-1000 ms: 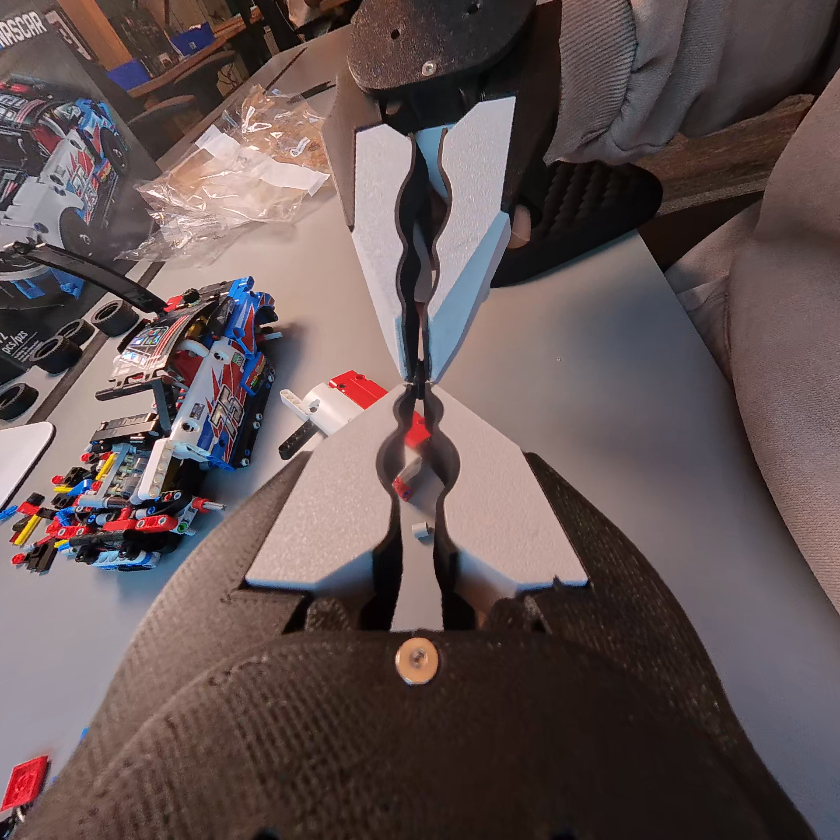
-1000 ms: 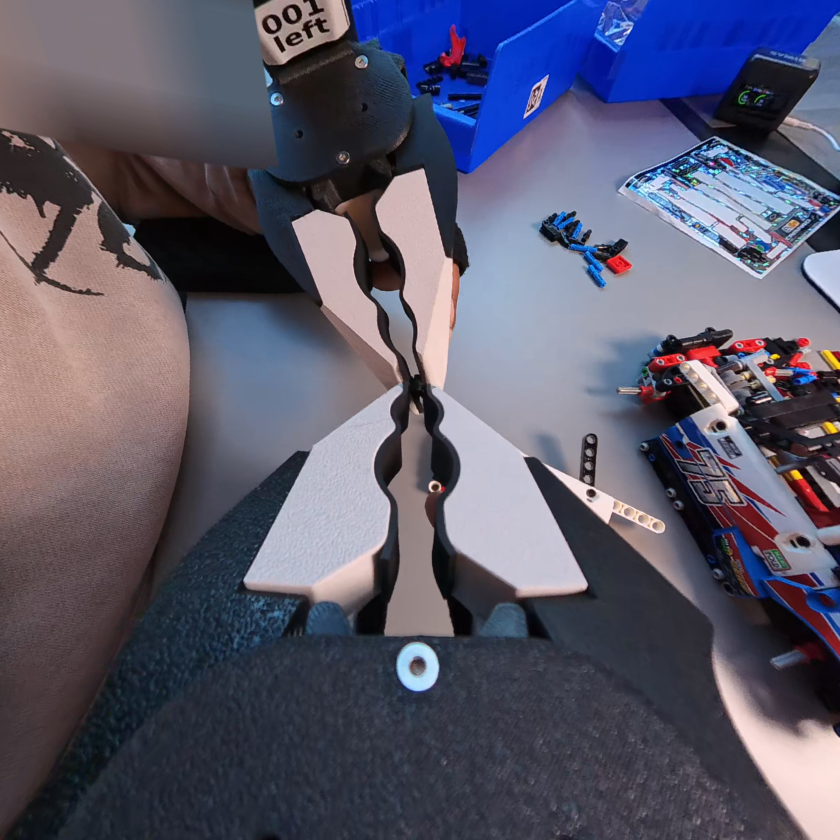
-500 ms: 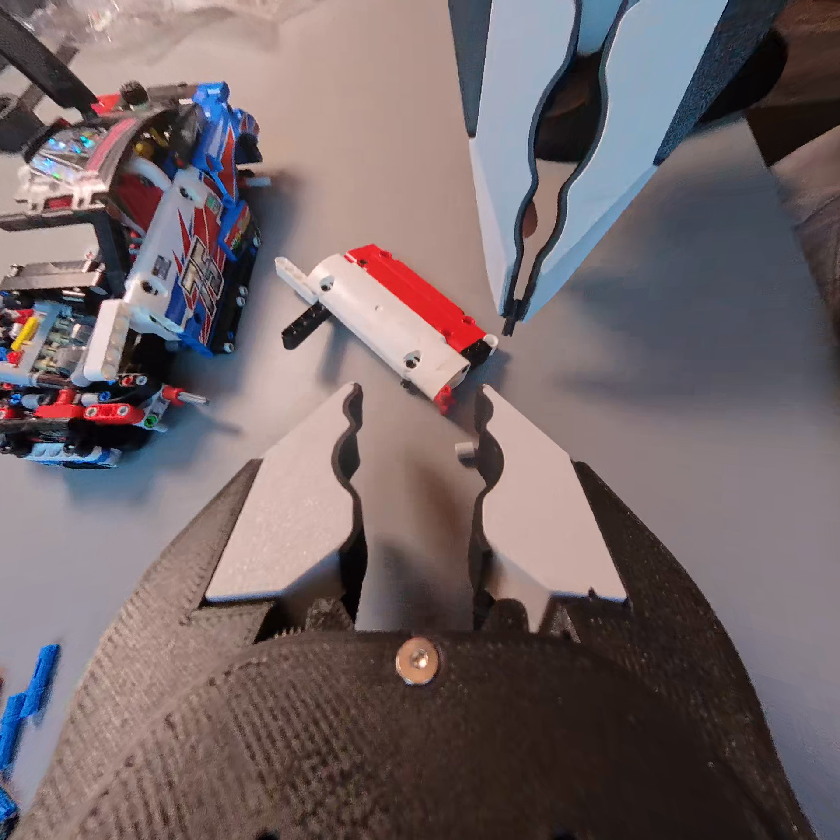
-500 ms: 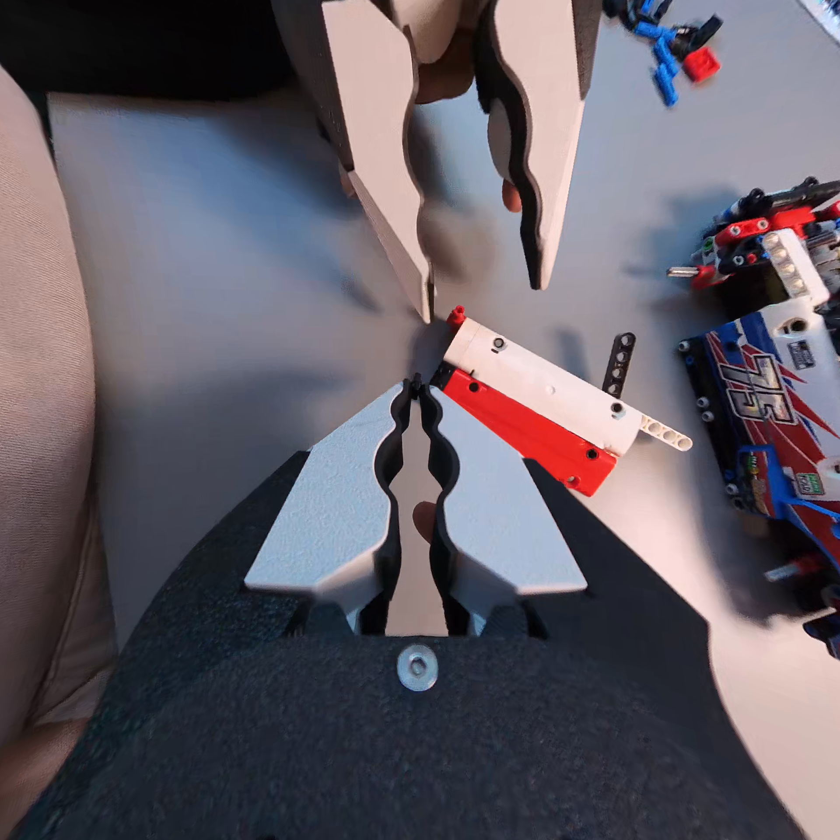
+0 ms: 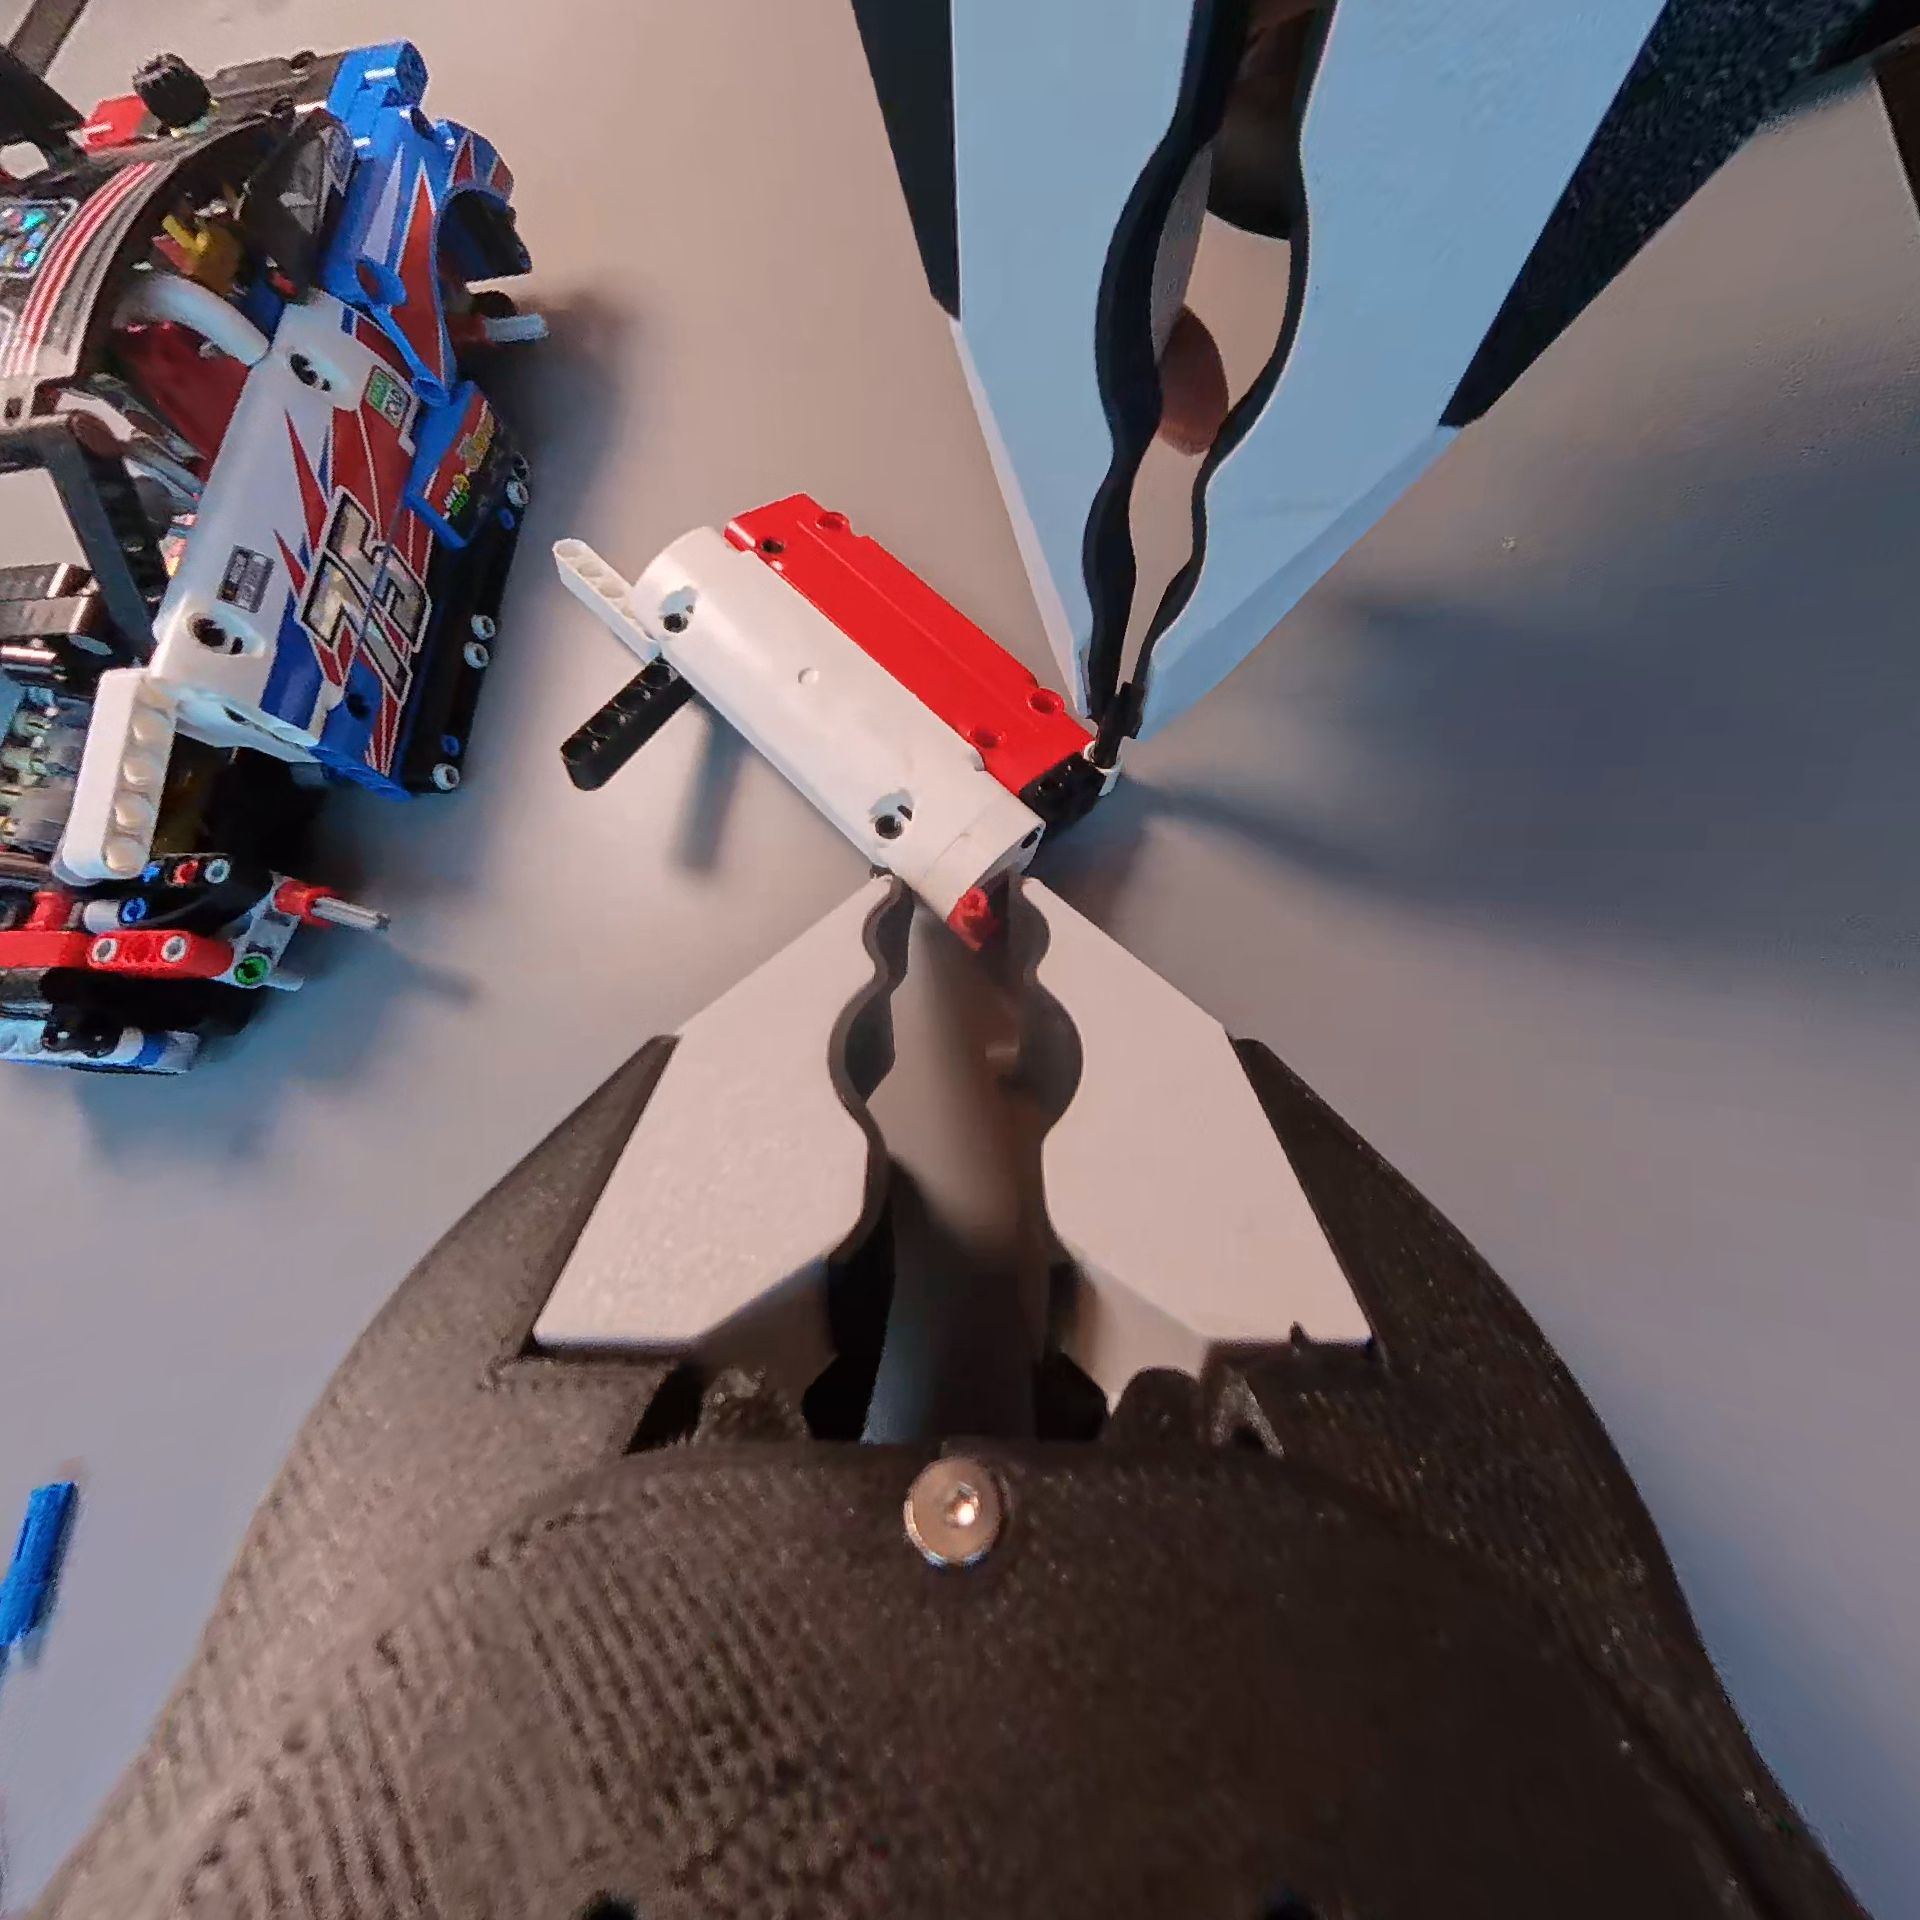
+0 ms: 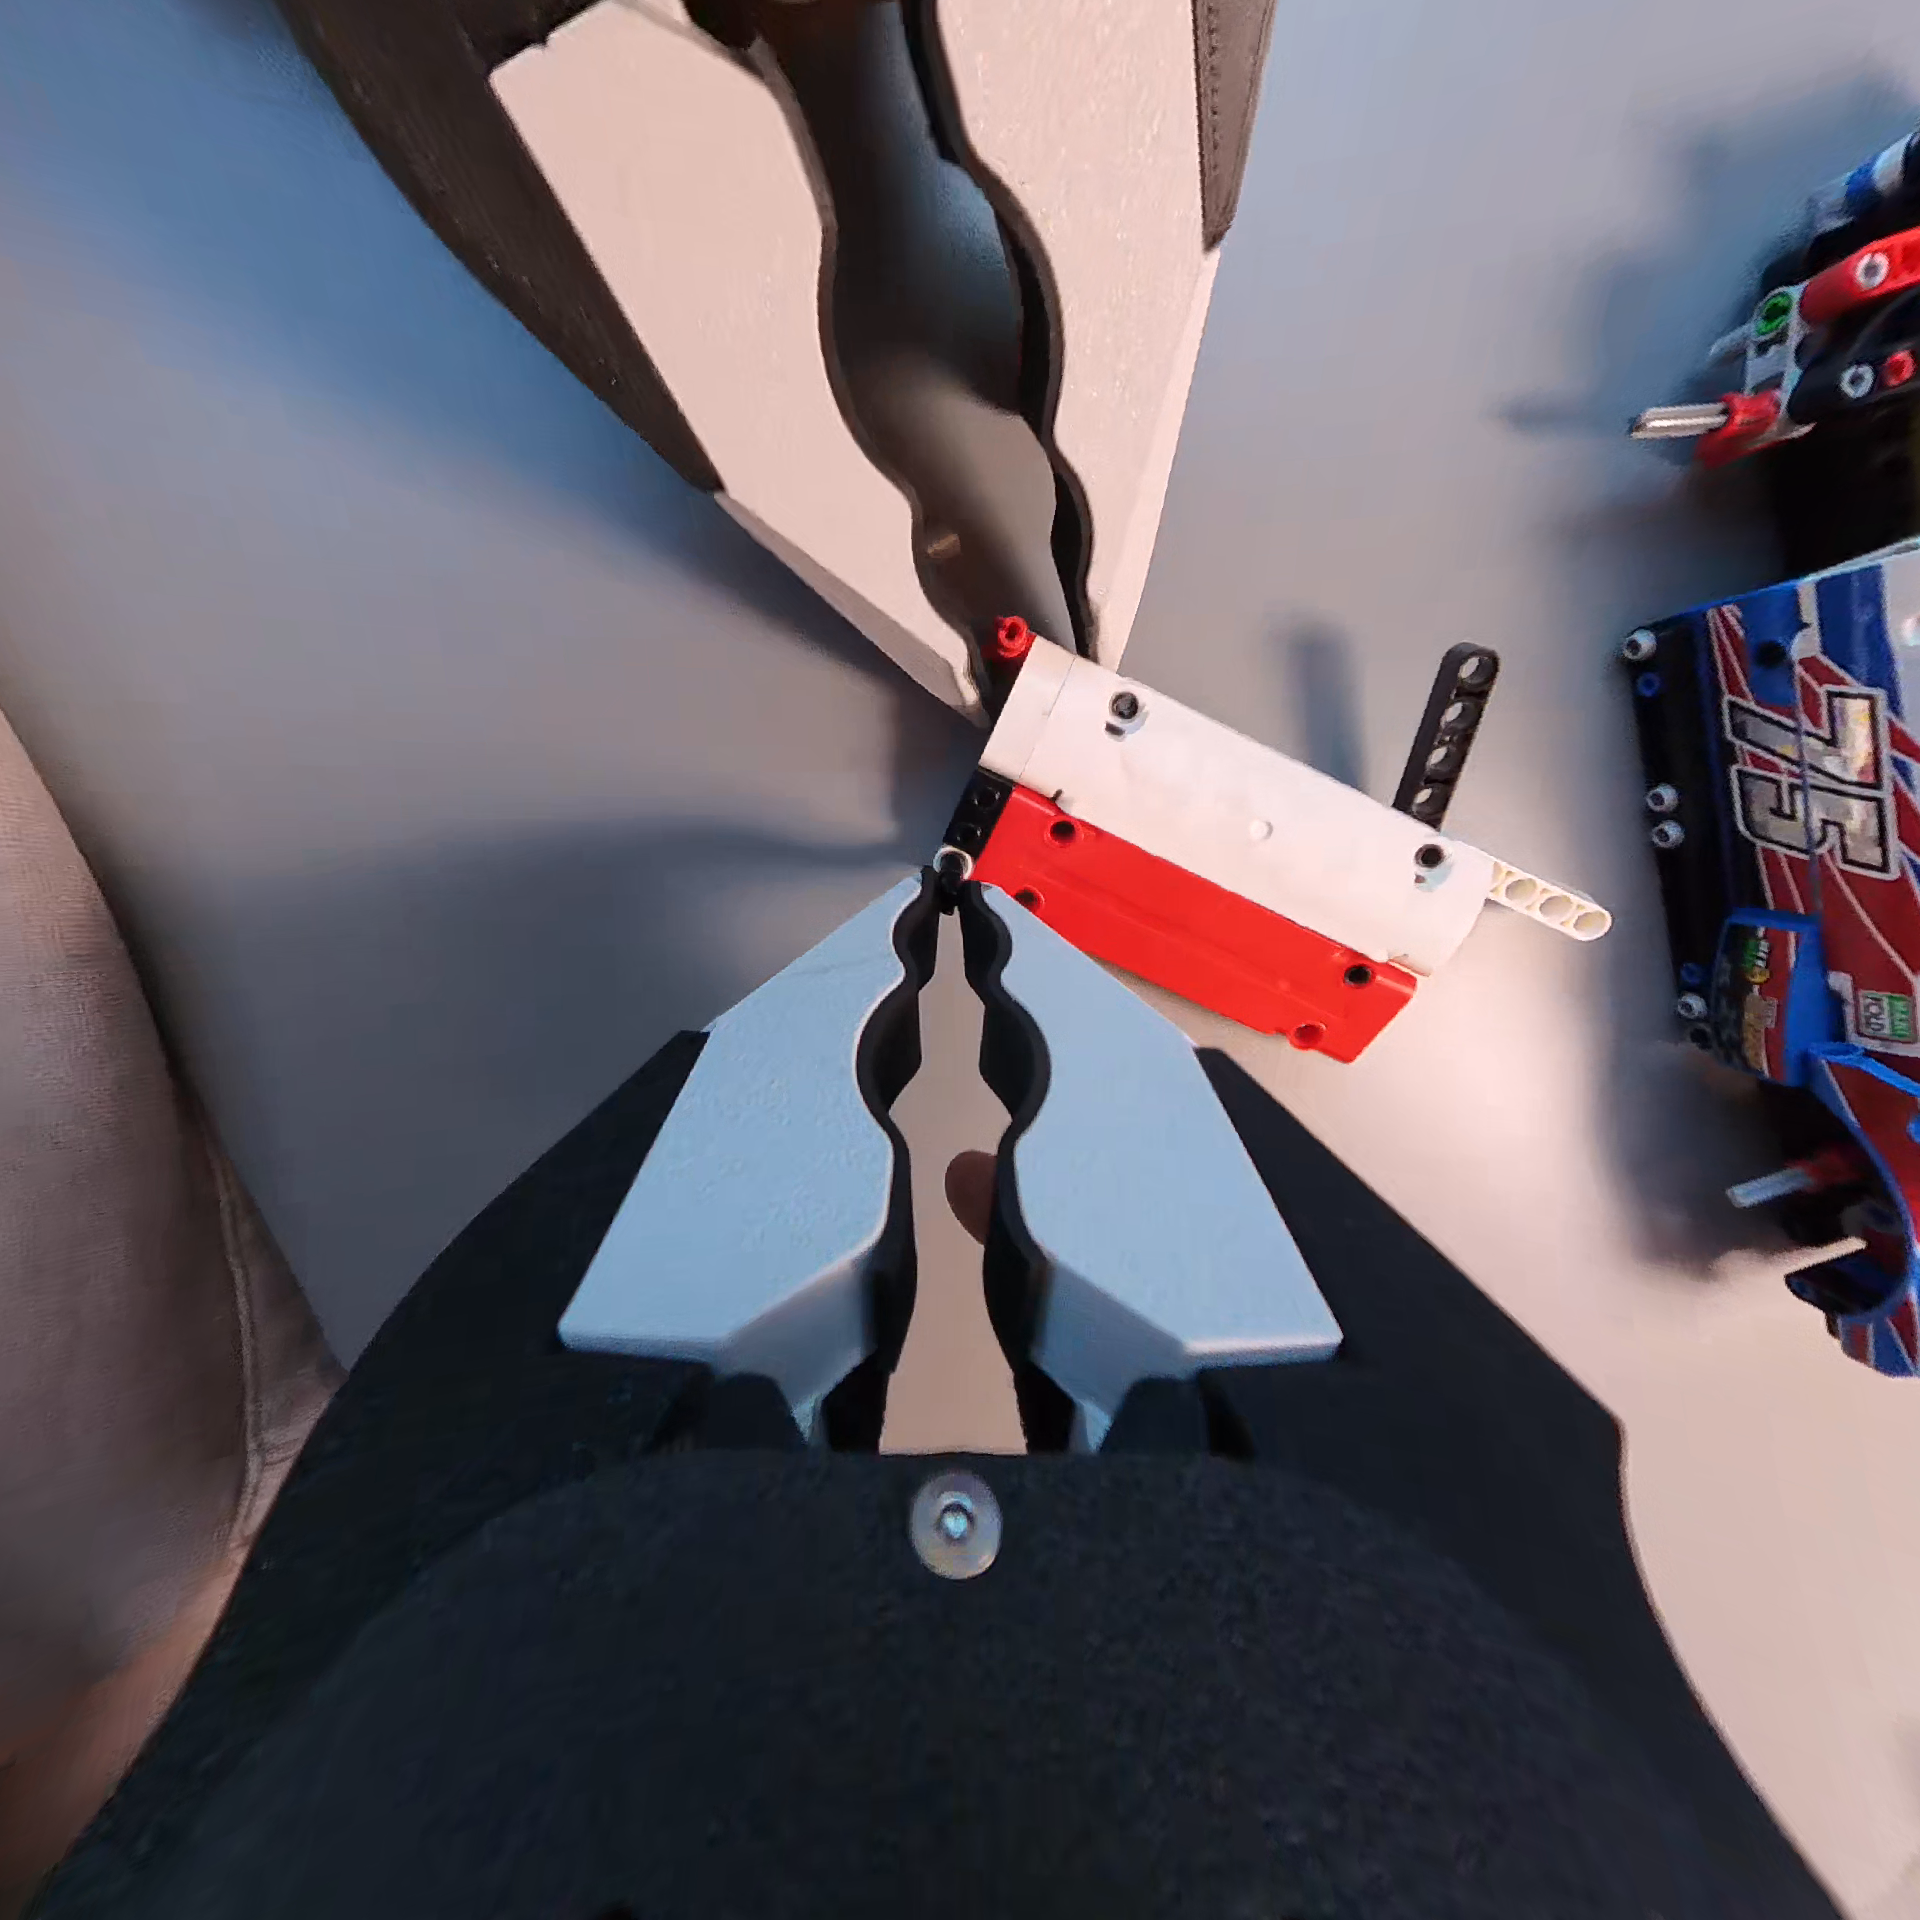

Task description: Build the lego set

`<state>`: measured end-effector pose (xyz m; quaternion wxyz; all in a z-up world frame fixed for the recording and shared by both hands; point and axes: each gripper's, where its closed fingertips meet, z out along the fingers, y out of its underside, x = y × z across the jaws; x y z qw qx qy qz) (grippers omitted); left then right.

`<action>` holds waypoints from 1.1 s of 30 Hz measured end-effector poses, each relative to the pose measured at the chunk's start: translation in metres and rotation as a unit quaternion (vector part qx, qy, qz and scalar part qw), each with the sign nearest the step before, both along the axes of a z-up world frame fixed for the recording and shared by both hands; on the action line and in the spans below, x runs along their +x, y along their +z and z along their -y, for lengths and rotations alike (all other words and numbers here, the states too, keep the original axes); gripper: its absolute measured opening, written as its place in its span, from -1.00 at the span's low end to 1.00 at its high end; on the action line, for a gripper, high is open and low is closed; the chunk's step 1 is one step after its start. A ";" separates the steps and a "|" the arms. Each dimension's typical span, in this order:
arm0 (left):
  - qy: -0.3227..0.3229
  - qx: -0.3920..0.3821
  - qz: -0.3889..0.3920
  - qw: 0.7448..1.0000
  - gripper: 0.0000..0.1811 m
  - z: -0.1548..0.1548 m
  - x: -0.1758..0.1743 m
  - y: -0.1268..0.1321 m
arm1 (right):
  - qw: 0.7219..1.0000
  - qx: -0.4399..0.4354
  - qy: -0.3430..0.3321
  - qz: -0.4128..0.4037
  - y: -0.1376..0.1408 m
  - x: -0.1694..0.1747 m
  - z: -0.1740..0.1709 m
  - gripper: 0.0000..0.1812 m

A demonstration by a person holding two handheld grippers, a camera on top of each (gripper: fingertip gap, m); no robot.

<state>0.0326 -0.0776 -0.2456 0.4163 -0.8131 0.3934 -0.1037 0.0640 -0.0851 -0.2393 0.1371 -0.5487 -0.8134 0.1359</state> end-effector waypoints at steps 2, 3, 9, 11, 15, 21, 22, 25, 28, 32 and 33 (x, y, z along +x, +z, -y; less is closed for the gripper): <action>0.011 0.005 -0.008 1.000 -0.83 -0.001 0.000 0.000 | 1.000 0.009 -0.012 0.023 0.000 0.000 0.000 -0.99; 0.017 0.006 -0.010 1.000 -0.83 -0.001 0.000 0.000 | 0.999 0.014 -0.016 0.030 0.000 -0.001 0.000 -0.99; 0.042 0.013 -0.024 0.999 -0.84 -0.001 -0.001 0.000 | 0.998 0.028 -0.021 0.053 0.000 -0.002 -0.003 -0.99; 0.047 0.012 -0.022 0.999 -0.84 -0.001 -0.001 0.000 | 0.997 0.039 -0.016 0.060 0.000 -0.002 -0.002 -0.99; 0.053 0.014 -0.025 0.998 -0.85 -0.001 -0.003 -0.001 | 0.997 0.039 -0.030 0.060 0.000 -0.004 -0.004 -0.99; 0.058 0.016 -0.030 0.998 -0.85 0.000 -0.003 -0.001 | 0.997 0.029 -0.043 0.060 -0.001 -0.004 -0.005 -0.99; 0.058 0.016 -0.031 0.998 -0.85 0.000 -0.003 -0.001 | 0.997 0.028 -0.043 0.059 -0.001 -0.004 -0.005 -0.99; 0.060 0.017 -0.032 0.998 -0.85 0.000 -0.003 -0.001 | 0.997 0.017 -0.044 0.065 -0.001 -0.005 -0.004 -0.99; 0.064 0.019 -0.034 0.997 -0.85 0.000 -0.004 -0.001 | 0.996 0.022 -0.042 0.069 -0.001 -0.006 -0.004 -0.99; 0.066 0.019 -0.036 0.997 -0.85 0.001 -0.003 -0.001 | 0.996 0.026 -0.037 0.074 -0.001 -0.006 -0.003 -0.99; 0.067 0.020 -0.038 0.997 -0.85 0.001 -0.004 -0.001 | 0.996 0.022 -0.036 0.078 -0.002 -0.006 -0.003 -0.99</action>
